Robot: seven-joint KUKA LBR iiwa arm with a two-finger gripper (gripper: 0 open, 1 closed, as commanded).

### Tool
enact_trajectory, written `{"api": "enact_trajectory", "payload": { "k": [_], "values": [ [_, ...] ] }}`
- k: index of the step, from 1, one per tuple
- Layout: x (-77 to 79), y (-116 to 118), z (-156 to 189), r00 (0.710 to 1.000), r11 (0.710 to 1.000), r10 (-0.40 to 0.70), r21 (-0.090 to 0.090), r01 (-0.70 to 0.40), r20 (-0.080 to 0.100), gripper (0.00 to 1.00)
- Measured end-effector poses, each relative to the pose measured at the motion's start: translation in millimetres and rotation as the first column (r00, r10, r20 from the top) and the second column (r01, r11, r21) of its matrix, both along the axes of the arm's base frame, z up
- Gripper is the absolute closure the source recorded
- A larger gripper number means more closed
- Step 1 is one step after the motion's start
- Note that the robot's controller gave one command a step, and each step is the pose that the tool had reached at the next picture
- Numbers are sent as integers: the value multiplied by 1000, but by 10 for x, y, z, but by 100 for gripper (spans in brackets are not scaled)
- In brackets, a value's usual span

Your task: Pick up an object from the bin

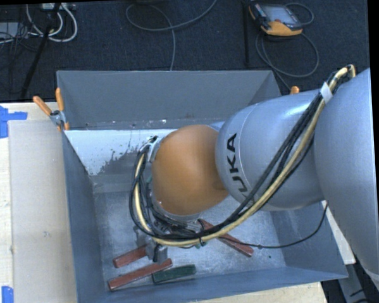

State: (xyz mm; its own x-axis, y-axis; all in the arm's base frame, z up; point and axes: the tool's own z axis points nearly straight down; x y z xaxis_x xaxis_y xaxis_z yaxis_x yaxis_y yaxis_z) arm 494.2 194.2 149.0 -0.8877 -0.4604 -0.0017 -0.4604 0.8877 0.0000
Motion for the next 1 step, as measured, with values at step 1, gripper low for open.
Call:
{"api": "enact_trajectory", "payload": {
  "k": [1],
  "values": [
    [5,8,187,1000,1000,-4,0,4,0,100]
  ]
}}
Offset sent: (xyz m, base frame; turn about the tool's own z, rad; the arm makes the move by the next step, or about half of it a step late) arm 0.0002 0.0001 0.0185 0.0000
